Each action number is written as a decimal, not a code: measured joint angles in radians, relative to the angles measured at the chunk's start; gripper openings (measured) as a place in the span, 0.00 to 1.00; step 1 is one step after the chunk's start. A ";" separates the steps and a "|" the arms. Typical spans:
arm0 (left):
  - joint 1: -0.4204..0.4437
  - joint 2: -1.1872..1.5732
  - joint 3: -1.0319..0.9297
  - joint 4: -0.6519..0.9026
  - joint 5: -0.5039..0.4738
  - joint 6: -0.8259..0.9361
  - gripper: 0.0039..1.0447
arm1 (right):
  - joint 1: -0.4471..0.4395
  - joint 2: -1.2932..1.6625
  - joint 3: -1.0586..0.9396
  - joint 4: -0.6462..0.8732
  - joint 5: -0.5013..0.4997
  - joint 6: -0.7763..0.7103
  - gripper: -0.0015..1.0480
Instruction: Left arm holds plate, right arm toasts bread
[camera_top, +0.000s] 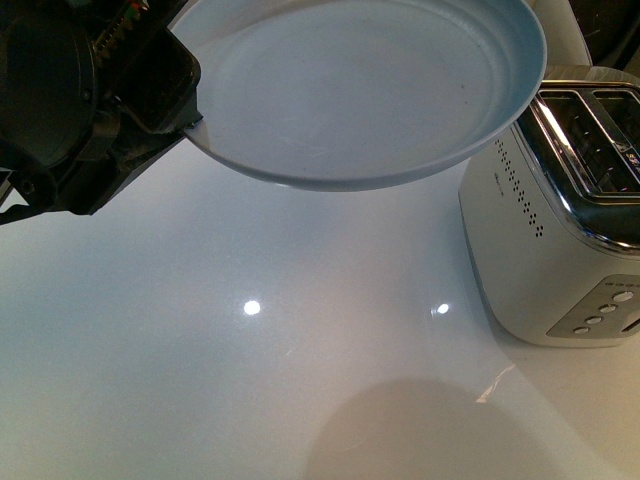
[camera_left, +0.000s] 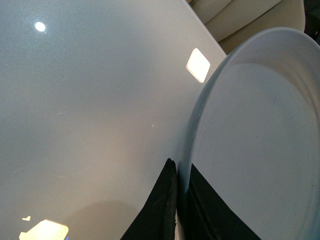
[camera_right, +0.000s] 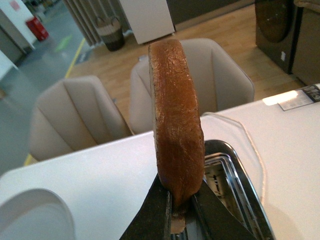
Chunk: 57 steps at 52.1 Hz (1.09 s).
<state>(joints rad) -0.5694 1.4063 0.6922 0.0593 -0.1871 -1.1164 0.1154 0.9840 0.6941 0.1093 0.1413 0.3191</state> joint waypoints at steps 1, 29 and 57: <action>0.000 0.000 0.000 0.000 0.000 0.000 0.03 | 0.005 0.008 -0.012 0.012 0.011 -0.016 0.03; 0.000 0.000 0.000 0.000 0.000 0.000 0.03 | 0.075 0.175 -0.122 0.154 0.069 -0.141 0.03; 0.000 0.000 0.000 0.000 0.000 0.000 0.03 | 0.073 0.307 -0.133 0.233 0.076 -0.141 0.03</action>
<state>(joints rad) -0.5694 1.4063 0.6922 0.0593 -0.1875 -1.1164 0.1886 1.2907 0.5613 0.3428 0.2176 0.1783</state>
